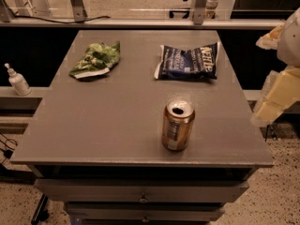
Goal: Knock orange can over
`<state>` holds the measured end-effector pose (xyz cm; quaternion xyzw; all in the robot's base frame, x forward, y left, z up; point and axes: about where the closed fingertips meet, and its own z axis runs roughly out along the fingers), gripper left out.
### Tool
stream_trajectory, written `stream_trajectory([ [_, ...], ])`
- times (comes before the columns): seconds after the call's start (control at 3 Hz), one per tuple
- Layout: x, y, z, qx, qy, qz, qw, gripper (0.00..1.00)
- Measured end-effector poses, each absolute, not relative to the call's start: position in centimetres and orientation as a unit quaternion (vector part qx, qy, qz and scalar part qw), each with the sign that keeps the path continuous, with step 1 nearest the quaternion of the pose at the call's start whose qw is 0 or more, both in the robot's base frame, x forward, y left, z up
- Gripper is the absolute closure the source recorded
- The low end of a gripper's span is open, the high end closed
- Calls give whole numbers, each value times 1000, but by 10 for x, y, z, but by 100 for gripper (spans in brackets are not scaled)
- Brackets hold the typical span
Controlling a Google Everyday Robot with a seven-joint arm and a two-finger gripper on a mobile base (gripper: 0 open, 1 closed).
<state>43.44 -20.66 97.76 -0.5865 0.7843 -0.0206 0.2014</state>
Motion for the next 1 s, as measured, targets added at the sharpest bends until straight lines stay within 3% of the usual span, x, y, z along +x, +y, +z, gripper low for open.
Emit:
stream_trajectory([
  [1.0,430,-183,938,-491,781,158,353,0],
])
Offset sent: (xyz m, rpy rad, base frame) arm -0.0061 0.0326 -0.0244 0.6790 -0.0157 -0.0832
